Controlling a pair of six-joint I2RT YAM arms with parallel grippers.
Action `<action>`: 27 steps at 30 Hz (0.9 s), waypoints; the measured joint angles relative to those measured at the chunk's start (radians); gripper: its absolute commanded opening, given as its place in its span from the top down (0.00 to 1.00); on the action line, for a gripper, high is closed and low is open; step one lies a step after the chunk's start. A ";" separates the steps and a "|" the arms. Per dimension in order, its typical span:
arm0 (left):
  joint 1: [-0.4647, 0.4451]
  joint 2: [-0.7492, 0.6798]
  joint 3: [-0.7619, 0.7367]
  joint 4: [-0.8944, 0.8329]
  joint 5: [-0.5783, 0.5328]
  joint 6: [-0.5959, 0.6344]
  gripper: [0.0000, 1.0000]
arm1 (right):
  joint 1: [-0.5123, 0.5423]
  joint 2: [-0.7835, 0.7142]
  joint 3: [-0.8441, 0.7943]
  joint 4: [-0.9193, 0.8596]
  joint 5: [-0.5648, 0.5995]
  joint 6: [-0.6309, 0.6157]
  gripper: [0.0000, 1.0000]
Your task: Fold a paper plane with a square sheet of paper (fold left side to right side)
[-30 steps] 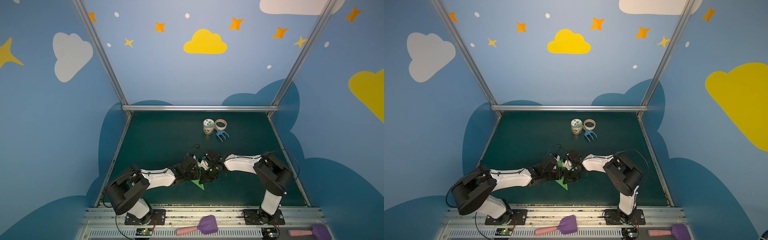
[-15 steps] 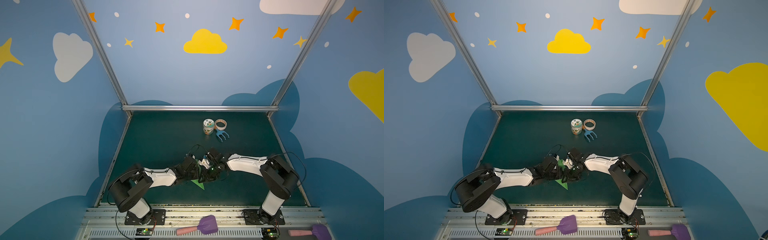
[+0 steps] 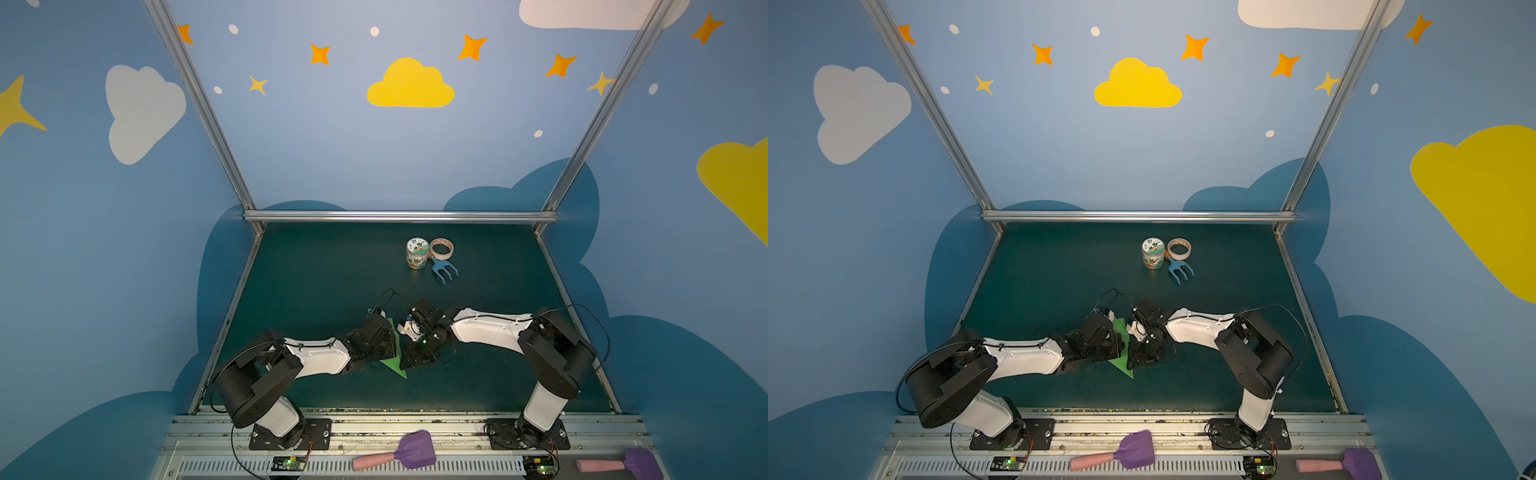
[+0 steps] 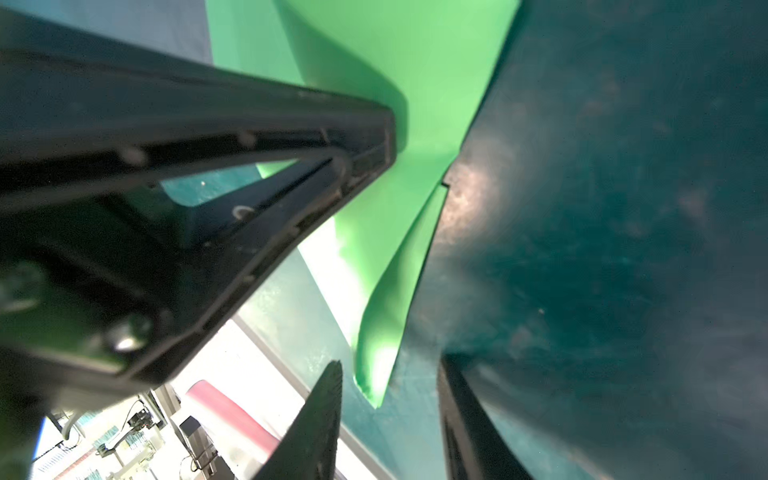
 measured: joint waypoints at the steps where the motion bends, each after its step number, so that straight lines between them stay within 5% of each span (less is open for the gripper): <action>1: 0.000 -0.002 -0.002 0.000 -0.002 -0.002 0.96 | 0.003 0.002 0.005 -0.002 0.001 0.000 0.63; 17: 0.000 -0.010 -0.009 0.000 -0.010 -0.005 0.96 | 0.027 0.034 0.032 -0.023 0.032 -0.017 0.84; 27: 0.000 -0.010 -0.010 0.000 -0.017 -0.014 0.96 | 0.026 0.020 0.030 -0.022 0.039 -0.005 0.72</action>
